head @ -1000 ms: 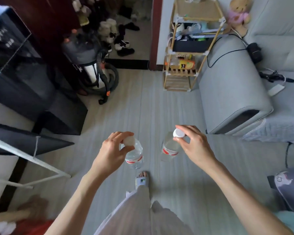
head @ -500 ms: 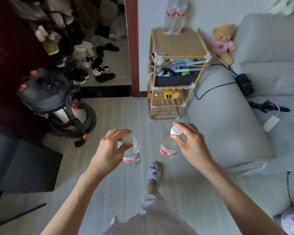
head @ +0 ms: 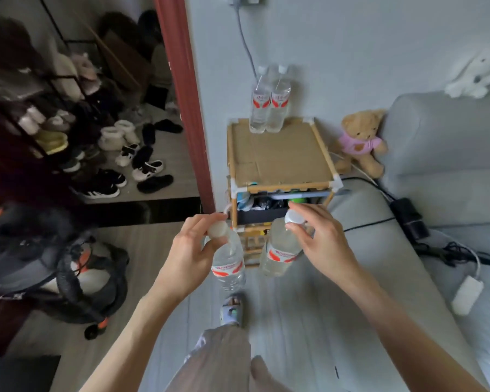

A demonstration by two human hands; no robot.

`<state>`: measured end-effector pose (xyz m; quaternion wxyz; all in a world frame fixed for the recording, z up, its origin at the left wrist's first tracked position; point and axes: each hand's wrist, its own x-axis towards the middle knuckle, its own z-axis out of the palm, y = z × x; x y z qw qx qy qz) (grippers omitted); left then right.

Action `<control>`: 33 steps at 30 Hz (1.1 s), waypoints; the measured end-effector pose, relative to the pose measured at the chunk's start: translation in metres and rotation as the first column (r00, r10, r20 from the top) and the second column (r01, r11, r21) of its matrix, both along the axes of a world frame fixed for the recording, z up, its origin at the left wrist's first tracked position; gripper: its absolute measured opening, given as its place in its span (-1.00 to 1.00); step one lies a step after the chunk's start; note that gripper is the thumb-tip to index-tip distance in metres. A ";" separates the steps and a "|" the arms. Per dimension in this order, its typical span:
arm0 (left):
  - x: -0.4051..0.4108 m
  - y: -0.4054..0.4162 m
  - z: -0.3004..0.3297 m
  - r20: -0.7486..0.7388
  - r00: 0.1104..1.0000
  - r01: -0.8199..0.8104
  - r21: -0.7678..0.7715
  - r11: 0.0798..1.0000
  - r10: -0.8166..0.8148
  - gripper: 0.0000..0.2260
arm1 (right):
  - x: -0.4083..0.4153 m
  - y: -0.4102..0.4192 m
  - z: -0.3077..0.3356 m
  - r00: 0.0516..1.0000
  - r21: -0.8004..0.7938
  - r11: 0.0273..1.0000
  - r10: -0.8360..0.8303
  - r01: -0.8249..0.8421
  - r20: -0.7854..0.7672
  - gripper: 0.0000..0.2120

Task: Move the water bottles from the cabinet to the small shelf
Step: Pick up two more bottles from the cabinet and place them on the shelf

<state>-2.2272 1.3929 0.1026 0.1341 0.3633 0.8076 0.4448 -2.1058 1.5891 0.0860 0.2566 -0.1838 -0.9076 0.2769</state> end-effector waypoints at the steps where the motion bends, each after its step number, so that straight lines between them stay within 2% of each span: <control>1: -0.015 0.017 0.001 0.009 1.000 0.014 0.022 1.000 -0.015 -0.71 | -0.014 0.015 0.003 1.000 0.004 1.000 -0.007 0.007 -0.012 -0.67; 7: -0.107 0.121 0.012 -0.046 0.993 0.109 0.076 0.991 -0.106 -0.69 | -0.095 0.108 0.019 0.999 0.005 0.999 -0.033 0.033 -0.028 -0.66; 11: -0.158 0.184 0.023 -0.032 0.994 0.112 0.106 0.988 -0.109 -0.68 | -0.144 0.164 0.029 0.998 0.046 0.997 -0.056 0.057 -0.018 -0.67; 16: -0.208 0.254 0.025 -0.073 0.990 0.127 0.052 0.991 -0.123 -0.70 | -0.195 0.231 0.035 0.995 0.049 0.994 -0.102 0.102 -0.004 -0.67; 23: -0.240 0.324 0.010 -0.026 0.996 0.087 -0.036 0.996 -0.088 -0.71 | -0.240 0.314 0.027 0.993 0.006 0.997 -0.072 0.072 0.093 -0.68; 28: -0.244 0.361 0.005 0.001 1.000 -0.022 -0.107 0.994 0.023 -0.69 | -0.264 0.369 0.021 0.989 -0.017 0.999 0.030 -0.028 0.143 -0.67; 33: -0.246 0.390 0.008 -0.037 0.995 -0.102 -0.145 0.984 0.098 -0.70 | -0.286 0.410 0.015 0.980 -0.029 0.993 0.120 -0.116 0.156 -0.67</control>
